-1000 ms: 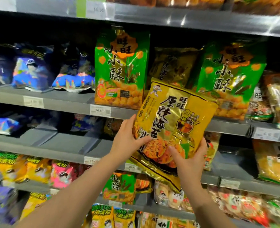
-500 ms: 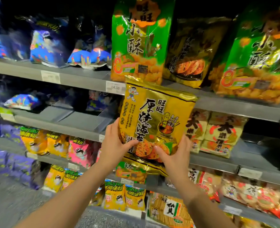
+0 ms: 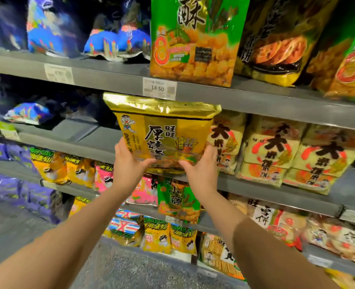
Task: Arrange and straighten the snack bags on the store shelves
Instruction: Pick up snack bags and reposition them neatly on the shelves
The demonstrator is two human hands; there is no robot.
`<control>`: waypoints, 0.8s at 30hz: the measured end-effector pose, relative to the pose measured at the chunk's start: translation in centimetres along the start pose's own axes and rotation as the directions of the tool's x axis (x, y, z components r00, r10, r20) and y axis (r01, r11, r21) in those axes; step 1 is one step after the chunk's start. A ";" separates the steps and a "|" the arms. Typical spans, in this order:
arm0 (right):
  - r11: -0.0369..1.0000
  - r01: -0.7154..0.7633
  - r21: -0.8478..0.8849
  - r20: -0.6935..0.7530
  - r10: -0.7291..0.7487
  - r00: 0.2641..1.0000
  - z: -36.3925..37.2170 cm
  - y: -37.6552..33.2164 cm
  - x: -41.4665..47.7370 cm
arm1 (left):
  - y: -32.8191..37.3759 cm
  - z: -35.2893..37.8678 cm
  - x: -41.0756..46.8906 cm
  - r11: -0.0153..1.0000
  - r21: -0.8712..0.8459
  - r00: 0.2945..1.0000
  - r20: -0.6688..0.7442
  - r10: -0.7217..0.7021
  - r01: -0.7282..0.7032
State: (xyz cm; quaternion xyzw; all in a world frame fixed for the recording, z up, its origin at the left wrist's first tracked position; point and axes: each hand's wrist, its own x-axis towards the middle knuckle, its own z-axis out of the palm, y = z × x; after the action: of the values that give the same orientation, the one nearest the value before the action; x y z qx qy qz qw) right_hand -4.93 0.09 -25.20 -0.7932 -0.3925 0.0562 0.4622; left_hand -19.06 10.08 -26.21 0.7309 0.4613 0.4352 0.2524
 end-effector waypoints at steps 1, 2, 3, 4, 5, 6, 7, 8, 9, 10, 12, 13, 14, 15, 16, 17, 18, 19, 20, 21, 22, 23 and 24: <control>1.000 -0.012 -0.006 0.004 0.013 1.000 0.4 -0.3 0.6 | -0.3 0.2 1.1 1.000 -0.001 1.000 0.010 0.001 -0.001; 1.000 -0.024 -0.006 0.011 0.024 1.000 0.7 -0.6 1.2 | -0.6 0.3 2.1 1.000 0.000 1.000 0.024 0.001 -0.001; 1.000 -0.029 -0.001 0.014 0.029 0.999 1.1 -0.9 1.8 | -1.0 0.5 3.1 1.000 0.003 0.999 0.033 0.004 -0.004; 1.000 -0.028 0.002 0.014 0.028 1.000 1.5 -1.0 2.3 | -1.5 0.7 3.9 1.000 0.012 0.999 0.038 0.009 -0.009; 1.000 -0.026 0.004 0.008 0.026 1.000 1.9 -1.2 2.7 | -1.9 0.8 4.6 1.000 0.016 0.999 0.041 0.016 -0.016; 1.000 -0.027 0.007 0.001 0.027 1.000 2.4 -1.4 3.0 | -2.1 0.8 5.1 1.000 0.015 0.999 0.043 0.023 -0.023; 1.000 -0.028 0.008 -0.004 0.028 1.000 2.8 -1.5 3.2 | -2.4 0.8 5.5 0.999 0.006 0.998 0.047 0.040 -0.040; 1.000 -0.031 0.005 -0.008 0.031 0.999 3.2 -1.6 3.3 | -2.5 0.7 5.8 0.998 0.002 0.997 0.055 0.061 -0.061; 0.999 -0.032 -0.001 -0.013 0.032 0.999 3.5 -1.7 3.4 | -2.5 0.6 6.1 0.997 -0.002 0.995 0.063 0.080 -0.080; 0.999 -0.032 -0.011 -0.022 0.032 0.999 3.8 -1.7 3.5 | -2.4 0.5 6.2 0.995 -0.001 0.993 0.067 0.098 -0.099; 0.999 -0.030 -0.033 -0.042 0.029 0.999 4.3 -1.7 3.6 | -2.5 0.5 6.5 0.994 -0.012 0.990 0.079 0.113 -0.113; 0.999 -0.029 -0.041 -0.050 0.026 0.998 4.5 -1.7 3.6 | -2.5 0.4 6.6 0.994 -0.028 0.991 0.081 0.105 -0.103; 0.999 -0.029 -0.044 -0.055 0.026 0.998 4.7 -1.7 3.4 | -2.6 0.3 6.7 0.995 -0.036 0.992 0.082 0.098 -0.095; 0.999 -0.031 -0.044 -0.058 0.029 0.998 4.9 -1.8 3.2 | -2.6 0.2 6.7 0.995 -0.042 0.992 0.083 0.098 -0.095; 0.998 -0.035 -0.043 -0.058 0.033 0.998 5.0 -2.0 2.9 | -2.7 0.1 6.7 0.995 -0.043 0.992 0.083 0.099 -0.096; 0.998 -0.038 -0.040 -0.054 0.036 0.998 5.2 -2.2 2.6 | -2.8 0.0 6.8 0.994 -0.045 0.992 0.077 0.098 -0.095; 0.999 -0.040 -0.037 -0.048 0.038 0.998 5.3 -2.4 2.4 | -2.9 -0.1 6.8 0.995 -0.041 0.993 0.071 0.095 -0.093; 0.999 -0.042 -0.030 -0.041 0.041 0.998 5.4 -2.5 2.3 | -3.0 -0.1 6.7 0.996 -0.034 0.994 0.065 0.090 -0.088; 0.999 -0.048 -0.023 -0.033 0.047 0.998 5.3 -2.6 2.5 | -3.0 -0.1 6.7 0.996 -0.023 0.994 0.062 0.089 -0.088; 0.998 -0.056 -0.016 -0.025 0.056 0.998 5.3 -2.6 2.9 | -3.0 0.0 6.7 0.996 -0.013 0.994 0.059 0.089 -0.088; 0.998 -0.063 -0.014 -0.016 0.062 0.998 5.2 -2.4 3.3 | -2.9 0.2 6.8 0.996 -0.004 0.994 0.061 0.088 -0.088; 0.998 -0.068 -0.016 -0.004 0.068 0.998 5.2 -2.2 3.7 | -3.0 0.4 6.9 0.996 0.001 0.994 0.063 0.088 -0.088; 0.997 -0.075 -0.024 0.010 0.075 0.997 5.2 -1.9 4.0 | -3.0 0.7 7.0 0.996 0.007 0.994 0.064 0.090 -0.091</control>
State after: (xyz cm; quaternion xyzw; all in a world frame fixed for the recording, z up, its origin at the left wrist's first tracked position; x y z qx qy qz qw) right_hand -5.63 6.81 -25.58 -0.8124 -0.3657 0.0731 0.4483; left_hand -18.47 17.75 -26.03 0.7656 0.4216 0.4205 0.2435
